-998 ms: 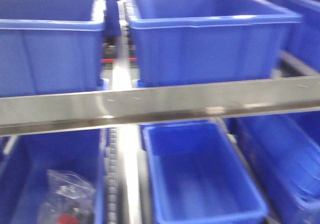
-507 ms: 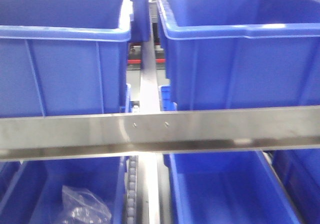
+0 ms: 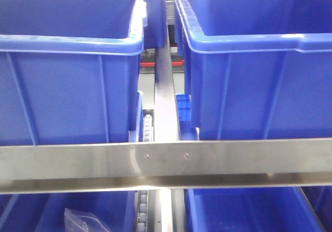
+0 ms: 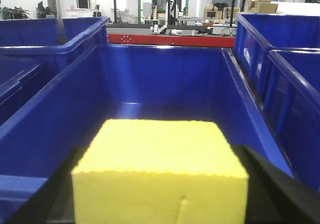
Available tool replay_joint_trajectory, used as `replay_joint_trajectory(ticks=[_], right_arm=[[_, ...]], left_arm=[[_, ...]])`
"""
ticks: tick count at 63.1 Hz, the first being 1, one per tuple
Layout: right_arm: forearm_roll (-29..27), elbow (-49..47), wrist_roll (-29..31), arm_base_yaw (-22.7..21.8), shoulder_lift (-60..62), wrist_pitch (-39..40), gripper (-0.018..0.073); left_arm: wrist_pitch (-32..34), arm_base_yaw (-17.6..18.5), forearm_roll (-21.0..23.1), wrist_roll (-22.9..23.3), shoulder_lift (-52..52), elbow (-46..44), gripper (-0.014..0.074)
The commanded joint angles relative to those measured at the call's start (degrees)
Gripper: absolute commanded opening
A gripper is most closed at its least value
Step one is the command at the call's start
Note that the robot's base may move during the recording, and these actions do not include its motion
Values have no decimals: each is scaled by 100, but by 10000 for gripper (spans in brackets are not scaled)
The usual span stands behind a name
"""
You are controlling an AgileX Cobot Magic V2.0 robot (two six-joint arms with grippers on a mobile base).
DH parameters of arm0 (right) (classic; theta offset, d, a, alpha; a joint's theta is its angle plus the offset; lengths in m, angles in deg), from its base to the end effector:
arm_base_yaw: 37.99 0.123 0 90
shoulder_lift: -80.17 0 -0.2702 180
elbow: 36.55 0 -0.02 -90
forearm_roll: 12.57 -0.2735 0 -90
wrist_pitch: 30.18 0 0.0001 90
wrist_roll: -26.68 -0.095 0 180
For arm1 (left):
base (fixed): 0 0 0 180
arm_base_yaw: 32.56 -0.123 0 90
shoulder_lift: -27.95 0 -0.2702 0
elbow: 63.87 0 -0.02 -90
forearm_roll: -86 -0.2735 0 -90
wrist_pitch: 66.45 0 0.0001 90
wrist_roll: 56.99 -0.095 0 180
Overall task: Place yellow foam block on left shelf second layer
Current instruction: 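Extend the right gripper into the blue bin and open it to release the block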
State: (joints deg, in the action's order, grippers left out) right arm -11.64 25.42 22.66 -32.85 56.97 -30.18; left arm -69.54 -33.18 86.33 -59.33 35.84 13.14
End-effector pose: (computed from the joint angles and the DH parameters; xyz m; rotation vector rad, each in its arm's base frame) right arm 0.1167 0.0105 0.2803 -0.0266 1.4873 0.1161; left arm 0.0979 0.0010 0.2076 0.0189 1.5357 0.0363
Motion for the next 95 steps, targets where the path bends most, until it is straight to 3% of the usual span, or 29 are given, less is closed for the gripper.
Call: replay_joint_trajectory(ticks=[1, 59, 84, 95], right_arm=[[19, -175, 45, -30, -53, 537, 490], [25, -217, 38, -30, -145, 748, 490], [43, -1516, 38, -30, -2586, 628, 490], [43, -1897, 27, -30, -3507, 1065, 490]], left_arm=[[473, 23, 29, 22, -117, 140, 124], [473, 23, 29, 22, -117, 140, 124], [473, 23, 29, 22, -117, 140, 124], [473, 23, 29, 22, -117, 140, 124]])
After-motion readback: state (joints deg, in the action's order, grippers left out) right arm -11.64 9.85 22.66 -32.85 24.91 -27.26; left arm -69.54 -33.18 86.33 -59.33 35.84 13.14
